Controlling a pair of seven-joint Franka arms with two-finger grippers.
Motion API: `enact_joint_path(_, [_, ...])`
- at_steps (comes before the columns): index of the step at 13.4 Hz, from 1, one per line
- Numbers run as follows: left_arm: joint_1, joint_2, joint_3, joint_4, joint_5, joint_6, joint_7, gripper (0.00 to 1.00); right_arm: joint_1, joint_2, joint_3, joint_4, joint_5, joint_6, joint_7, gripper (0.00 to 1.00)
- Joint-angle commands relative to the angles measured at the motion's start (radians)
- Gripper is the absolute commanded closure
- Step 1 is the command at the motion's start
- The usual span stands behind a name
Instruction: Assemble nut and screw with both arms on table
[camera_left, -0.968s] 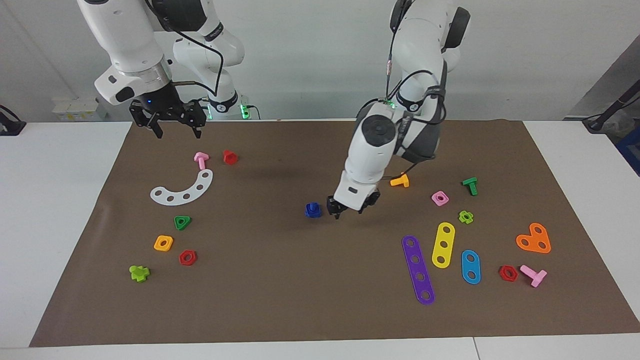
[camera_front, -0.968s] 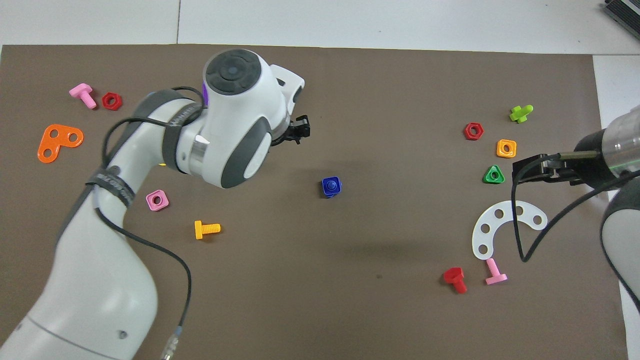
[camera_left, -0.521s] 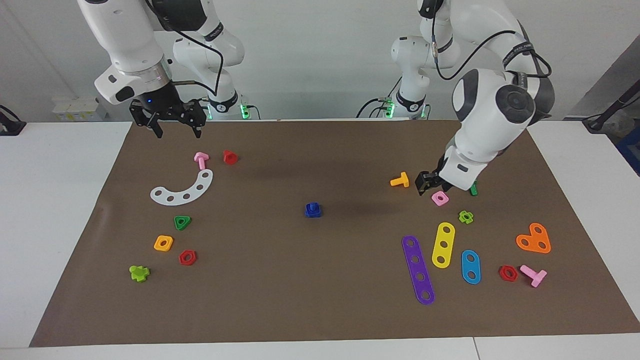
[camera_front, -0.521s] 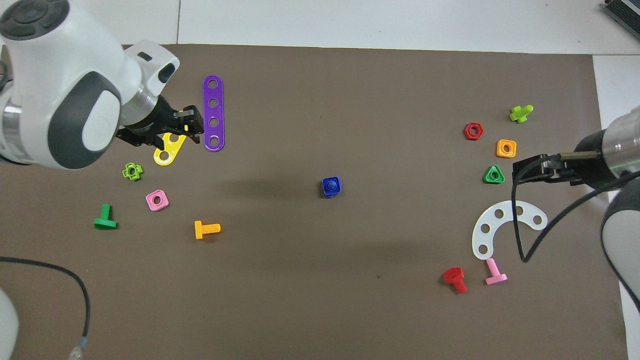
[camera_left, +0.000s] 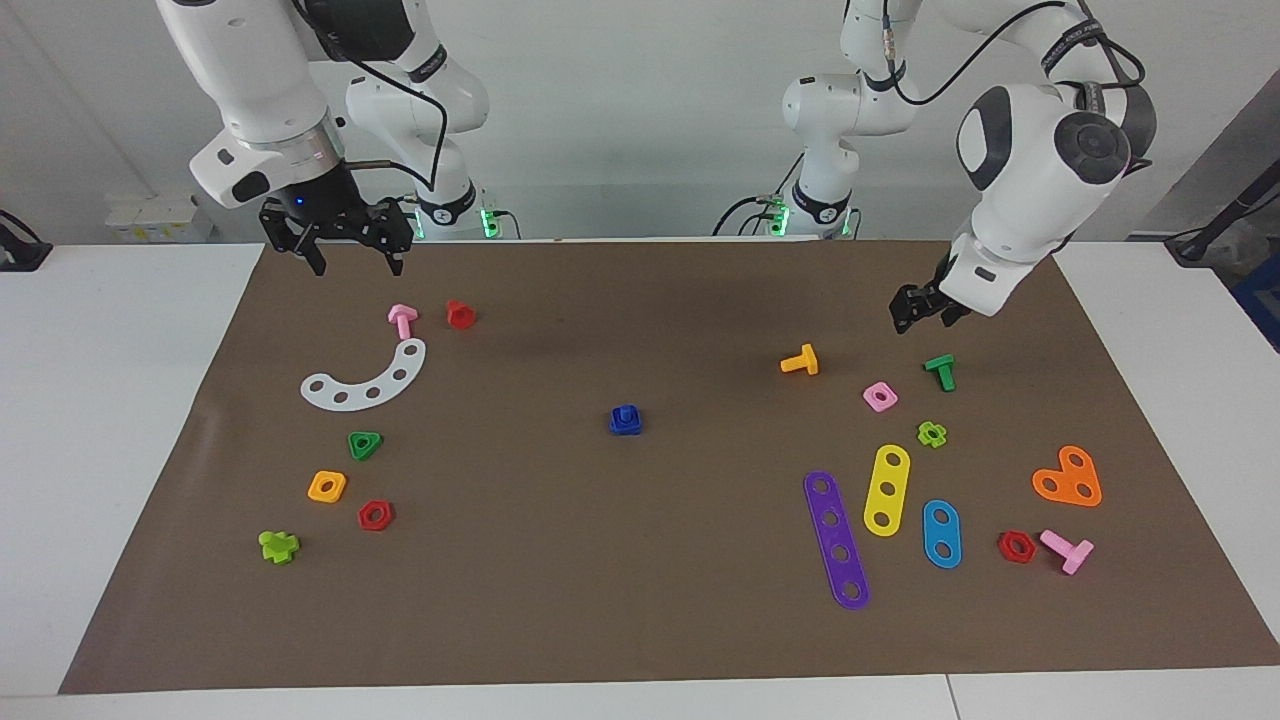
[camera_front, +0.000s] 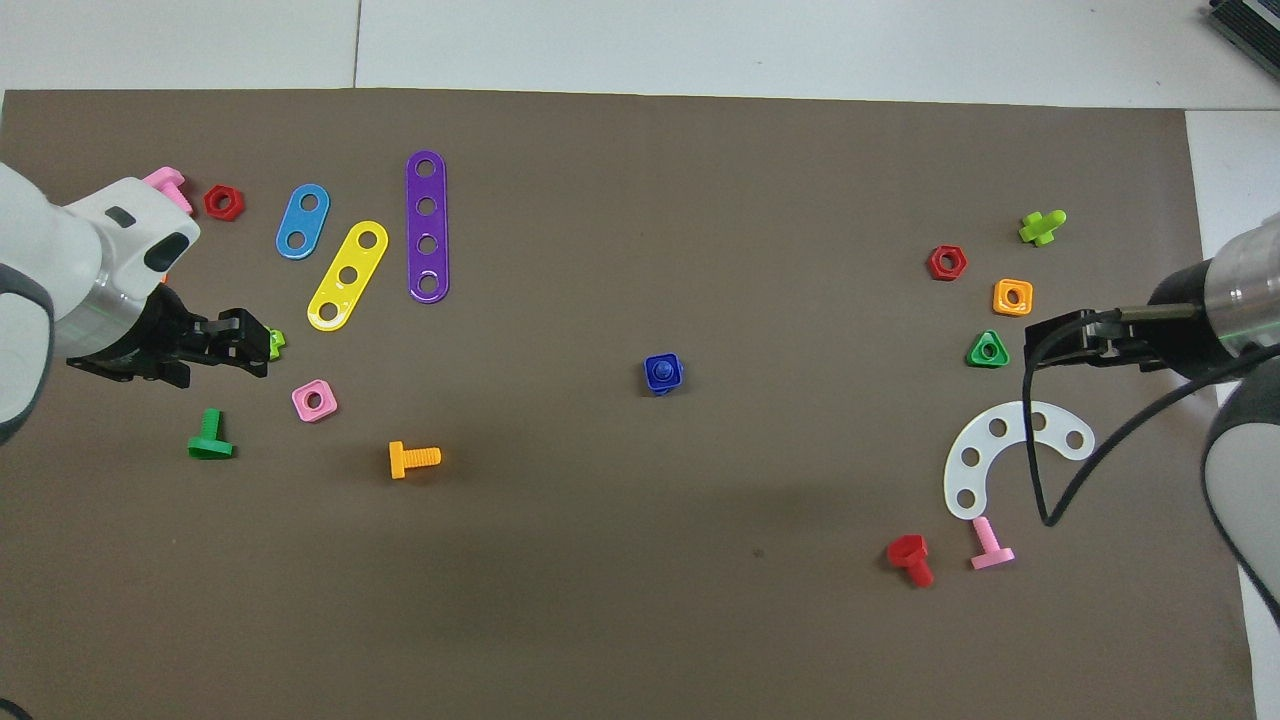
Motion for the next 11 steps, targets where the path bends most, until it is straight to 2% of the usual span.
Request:
enact_joint_path(1, [0.016,-0.026,-0.01,0.071,0.021,0.024,0.01,0.17,-0.003,-0.025,0.004,-0.025,-0.022,0.026,-0.006,0.0])
enact_joint_path(4, [0.016,-0.015,-0.01,0.149,0.024,0.019,0.01,0.01,-0.003,-0.021,0.003,-0.016,-0.025,0.026,0.004,0.0])
enact_joint_path(11, [0.02,-0.029,-0.007,0.157,0.019,0.015,0.053,0.0,-0.005,-0.019,0.003,-0.016,-0.036,0.032,0.003,0.0])
